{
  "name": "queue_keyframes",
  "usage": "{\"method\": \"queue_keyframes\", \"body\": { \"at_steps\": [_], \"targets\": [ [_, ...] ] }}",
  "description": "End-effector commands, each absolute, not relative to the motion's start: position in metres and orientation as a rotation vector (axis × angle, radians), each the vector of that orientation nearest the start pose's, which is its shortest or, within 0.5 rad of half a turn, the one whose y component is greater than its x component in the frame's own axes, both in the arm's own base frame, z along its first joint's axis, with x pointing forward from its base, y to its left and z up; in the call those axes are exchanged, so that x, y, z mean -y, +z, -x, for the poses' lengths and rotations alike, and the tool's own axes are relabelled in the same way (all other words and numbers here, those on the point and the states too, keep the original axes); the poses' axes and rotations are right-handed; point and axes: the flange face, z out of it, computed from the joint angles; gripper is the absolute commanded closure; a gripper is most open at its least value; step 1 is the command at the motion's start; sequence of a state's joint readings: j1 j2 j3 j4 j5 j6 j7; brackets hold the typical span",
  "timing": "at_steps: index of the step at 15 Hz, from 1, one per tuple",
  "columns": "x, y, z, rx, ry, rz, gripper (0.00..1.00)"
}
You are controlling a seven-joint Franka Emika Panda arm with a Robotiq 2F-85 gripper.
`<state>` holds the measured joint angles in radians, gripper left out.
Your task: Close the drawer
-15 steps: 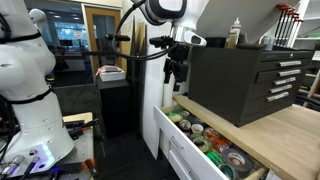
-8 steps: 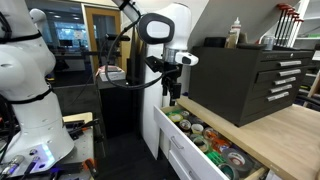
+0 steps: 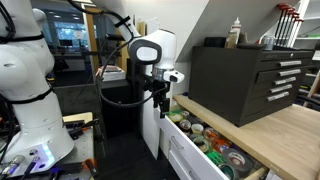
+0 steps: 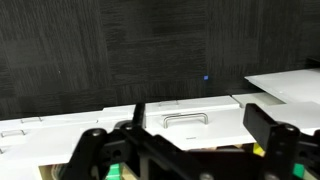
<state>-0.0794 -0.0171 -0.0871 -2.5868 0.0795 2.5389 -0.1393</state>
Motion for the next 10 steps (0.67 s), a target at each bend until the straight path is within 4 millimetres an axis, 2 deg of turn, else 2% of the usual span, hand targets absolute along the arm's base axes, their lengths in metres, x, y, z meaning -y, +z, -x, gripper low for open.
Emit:
{"method": "queue_keyframes", "body": {
  "at_steps": [1,6,8,10],
  "targets": [
    [0.05,0.234,-0.436,-0.105,0.019,3.075,0.0],
    [0.024,0.203,-0.445,-0.047,0.065,3.071,0.0],
    [0.027,0.205,-0.44,-0.043,0.094,3.078,0.0],
    [0.023,0.2,-0.443,-0.034,0.104,3.076,0.0]
  ]
}}
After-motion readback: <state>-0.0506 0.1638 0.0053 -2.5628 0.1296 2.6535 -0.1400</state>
